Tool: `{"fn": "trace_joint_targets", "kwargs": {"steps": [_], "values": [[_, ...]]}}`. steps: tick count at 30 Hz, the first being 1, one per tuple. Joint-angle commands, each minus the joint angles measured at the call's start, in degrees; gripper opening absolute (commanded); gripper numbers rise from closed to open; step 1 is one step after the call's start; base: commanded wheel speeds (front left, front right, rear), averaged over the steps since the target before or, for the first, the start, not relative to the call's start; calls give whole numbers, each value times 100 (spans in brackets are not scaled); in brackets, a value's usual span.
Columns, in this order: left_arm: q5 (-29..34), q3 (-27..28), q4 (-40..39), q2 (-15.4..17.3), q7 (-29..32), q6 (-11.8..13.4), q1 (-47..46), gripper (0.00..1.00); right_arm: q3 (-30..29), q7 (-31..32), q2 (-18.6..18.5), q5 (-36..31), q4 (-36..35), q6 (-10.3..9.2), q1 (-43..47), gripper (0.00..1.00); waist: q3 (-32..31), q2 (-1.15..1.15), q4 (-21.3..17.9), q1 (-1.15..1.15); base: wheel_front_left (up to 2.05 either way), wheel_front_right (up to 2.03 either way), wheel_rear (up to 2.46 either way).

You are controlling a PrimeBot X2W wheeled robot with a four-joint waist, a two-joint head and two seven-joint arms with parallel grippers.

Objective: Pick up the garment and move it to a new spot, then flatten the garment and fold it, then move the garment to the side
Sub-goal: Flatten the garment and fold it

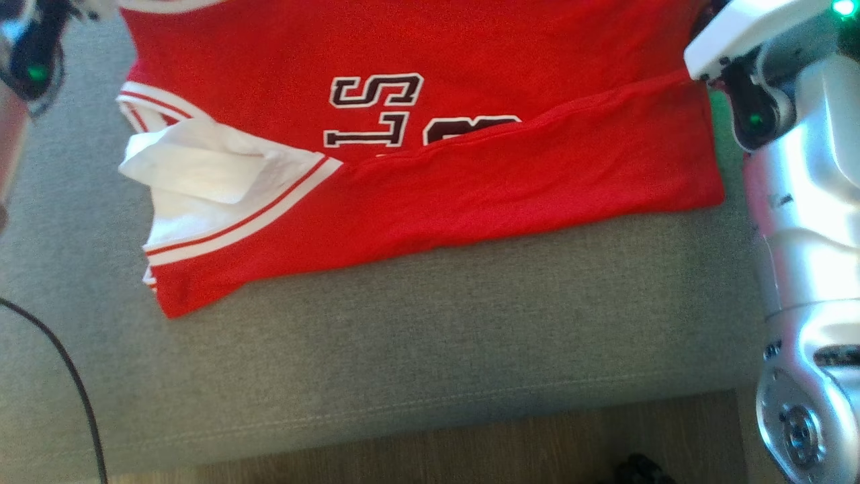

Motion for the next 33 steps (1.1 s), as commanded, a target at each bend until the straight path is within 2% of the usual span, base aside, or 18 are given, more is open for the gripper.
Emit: {"fn": "trace_joint_targets", "kwargs": {"steps": [1,8,11,15,21,24,28,33], "values": [[-41,195,-161,300,-65,-24,-55,0,42,44,14,84,-222,-2,88,0,-65,0,71,0,0,0,0],[-314,357,-1187,738,-205,-25,755,0,69,265,-334,427,-634,-2,646,0,-255,0,299,0,0,0,0],[-393,480,-1779,984,-221,128,1158,0,73,372,-439,539,-895,-2,896,0,-290,0,364,0,0,0,0],[-560,594,-2742,1357,-226,506,1852,0,117,550,-526,634,-1290,-2,1303,0,-331,0,422,0,0,0,0],[-876,734,-4340,1979,-205,1325,3092,0,88,832,-639,772,-1950,-2,1962,0,-340,0,467,0,0,0,0],[-1012,863,-4980,2170,-219,1717,3639,0,22,972,-682,782,-2280,-2,2268,0,-345,0,491,0,0,0,0],[-1185,970,-5498,2254,-231,2050,4283,0,-36,1195,-678,725,-2662,-2,2643,0,-362,0,508,0,0,0,0],[-1260,1110,-5647,2117,-240,2238,4826,0,-171,1422,-589,621,-2923,-2,2941,0,-350,0,510,0,0,0,0]]}}
